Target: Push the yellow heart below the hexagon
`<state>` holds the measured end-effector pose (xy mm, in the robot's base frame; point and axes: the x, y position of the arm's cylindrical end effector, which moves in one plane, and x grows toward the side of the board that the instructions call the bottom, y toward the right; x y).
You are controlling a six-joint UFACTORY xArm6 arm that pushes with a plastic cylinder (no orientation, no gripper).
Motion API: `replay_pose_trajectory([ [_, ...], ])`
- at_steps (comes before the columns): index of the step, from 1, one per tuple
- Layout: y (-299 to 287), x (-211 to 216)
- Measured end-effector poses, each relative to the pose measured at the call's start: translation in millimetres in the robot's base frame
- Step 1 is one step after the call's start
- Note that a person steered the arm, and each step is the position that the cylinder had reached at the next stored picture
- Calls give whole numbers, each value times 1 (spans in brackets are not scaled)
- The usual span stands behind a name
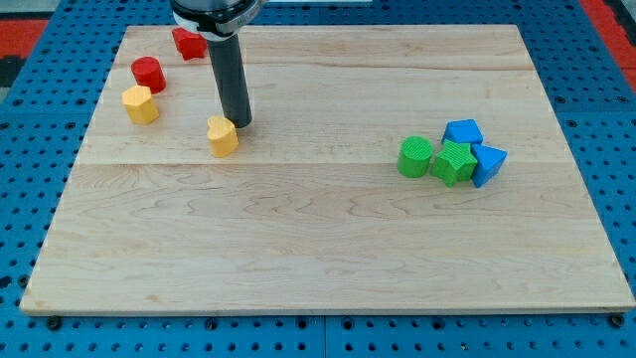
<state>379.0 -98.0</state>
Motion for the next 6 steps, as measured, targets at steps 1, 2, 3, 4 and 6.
replay_pose_trajectory([
  [1, 39, 6],
  [2, 4, 9],
  [3, -31, 9],
  [4, -7, 17],
  [6, -55, 47],
])
